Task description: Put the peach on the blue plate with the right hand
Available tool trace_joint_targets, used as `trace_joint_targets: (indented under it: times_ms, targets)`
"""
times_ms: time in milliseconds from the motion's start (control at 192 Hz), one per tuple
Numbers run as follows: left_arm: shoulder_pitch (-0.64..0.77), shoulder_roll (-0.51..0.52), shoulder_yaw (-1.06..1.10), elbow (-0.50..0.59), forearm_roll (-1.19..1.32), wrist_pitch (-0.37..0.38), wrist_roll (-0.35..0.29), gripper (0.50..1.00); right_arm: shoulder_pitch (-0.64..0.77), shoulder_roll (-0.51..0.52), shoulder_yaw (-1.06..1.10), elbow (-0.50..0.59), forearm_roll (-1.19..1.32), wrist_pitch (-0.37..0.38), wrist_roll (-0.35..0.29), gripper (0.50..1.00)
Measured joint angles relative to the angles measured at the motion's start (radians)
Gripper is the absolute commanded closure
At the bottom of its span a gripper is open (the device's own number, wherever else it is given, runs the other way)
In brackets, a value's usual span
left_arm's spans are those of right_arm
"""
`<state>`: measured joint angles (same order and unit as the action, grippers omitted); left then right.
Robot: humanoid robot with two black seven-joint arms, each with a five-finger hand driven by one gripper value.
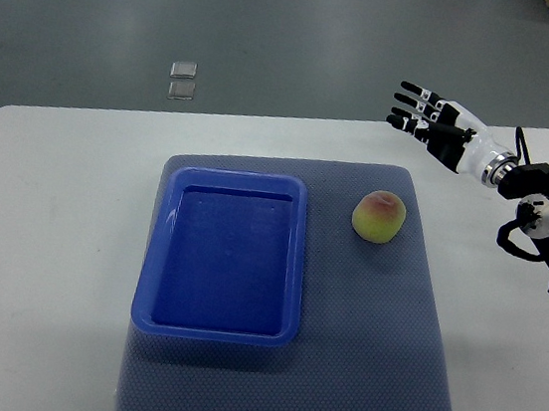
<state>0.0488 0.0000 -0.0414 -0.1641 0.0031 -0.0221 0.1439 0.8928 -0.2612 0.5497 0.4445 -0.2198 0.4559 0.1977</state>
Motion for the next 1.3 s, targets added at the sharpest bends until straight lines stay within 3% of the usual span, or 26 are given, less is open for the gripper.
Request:
trace_joint_targets:
  times_ms: [557, 776, 1302]
  targets:
    - [-0.015, 0.0, 0.006, 0.009, 0.001, 0.003, -0.001, 0.5, 0.006, -0.004, -0.004, 0.003, -0.011, 0.009, 0.001, 0.57]
    - [-0.017, 0.0, 0.002, 0.009, 0.002, 0.005, -0.001, 0.5, 0.03, -0.01, -0.018, 0.003, -0.028, 0.083, 0.002, 0.57]
    - [-0.017, 0.0, 0.003, 0.009, 0.002, 0.005, -0.001, 0.5, 0.056, -0.044, -0.021, 0.004, -0.233, 0.155, 0.047, 0.572]
